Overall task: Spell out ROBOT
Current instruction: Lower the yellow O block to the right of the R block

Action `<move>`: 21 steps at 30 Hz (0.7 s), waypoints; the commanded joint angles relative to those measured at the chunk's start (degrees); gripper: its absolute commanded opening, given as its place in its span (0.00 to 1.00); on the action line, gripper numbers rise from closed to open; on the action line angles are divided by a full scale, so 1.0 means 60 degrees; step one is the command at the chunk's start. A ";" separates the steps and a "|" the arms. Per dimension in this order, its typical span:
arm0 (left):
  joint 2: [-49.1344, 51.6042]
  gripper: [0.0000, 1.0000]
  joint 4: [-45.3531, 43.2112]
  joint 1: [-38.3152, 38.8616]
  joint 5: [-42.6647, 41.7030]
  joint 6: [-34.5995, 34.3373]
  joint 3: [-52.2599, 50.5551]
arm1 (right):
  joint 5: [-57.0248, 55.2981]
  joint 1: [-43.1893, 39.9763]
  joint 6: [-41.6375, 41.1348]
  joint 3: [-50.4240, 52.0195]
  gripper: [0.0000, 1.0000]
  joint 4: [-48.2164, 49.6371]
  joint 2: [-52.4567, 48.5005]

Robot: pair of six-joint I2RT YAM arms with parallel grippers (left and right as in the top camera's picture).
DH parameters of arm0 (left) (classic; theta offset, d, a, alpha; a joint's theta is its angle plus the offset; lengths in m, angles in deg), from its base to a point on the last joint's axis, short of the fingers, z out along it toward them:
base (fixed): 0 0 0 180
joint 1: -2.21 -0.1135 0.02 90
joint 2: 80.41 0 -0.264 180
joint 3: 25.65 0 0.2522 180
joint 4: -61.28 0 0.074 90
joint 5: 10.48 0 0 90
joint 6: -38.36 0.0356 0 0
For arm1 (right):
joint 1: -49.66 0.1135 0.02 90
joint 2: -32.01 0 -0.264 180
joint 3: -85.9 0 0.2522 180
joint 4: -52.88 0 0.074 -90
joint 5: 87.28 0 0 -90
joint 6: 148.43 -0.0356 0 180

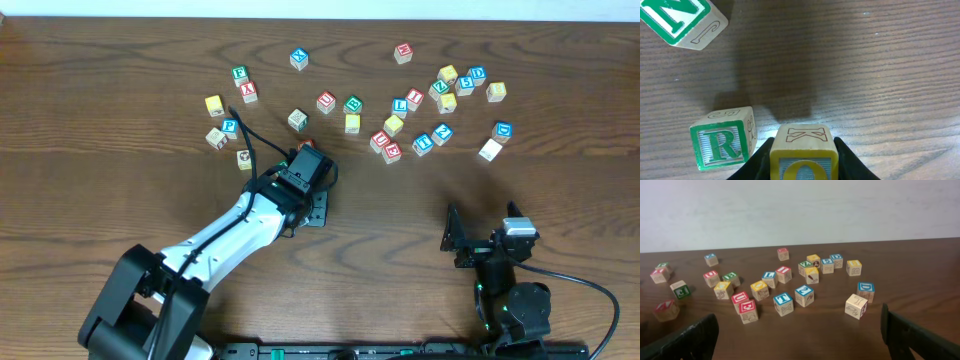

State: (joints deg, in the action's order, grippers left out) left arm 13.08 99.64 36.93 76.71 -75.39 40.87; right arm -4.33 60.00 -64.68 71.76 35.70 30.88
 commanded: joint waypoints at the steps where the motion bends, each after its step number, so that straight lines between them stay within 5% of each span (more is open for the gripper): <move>1: 0.0171 0.08 -0.0018 0.0022 0.0160 0.0164 -0.0025 | 0.0018 -0.0047 0.0124 0.0015 0.99 -0.0040 -0.0004; 21: 0.0743 0.08 -0.0200 0.0022 0.0331 0.0164 -0.0022 | 0.0022 -0.0047 0.0124 0.0015 0.99 -0.0040 -0.0004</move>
State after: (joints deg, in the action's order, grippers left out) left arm 17.32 98.54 36.93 77.35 -75.39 40.87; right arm -4.33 60.00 -64.68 71.76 35.70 30.88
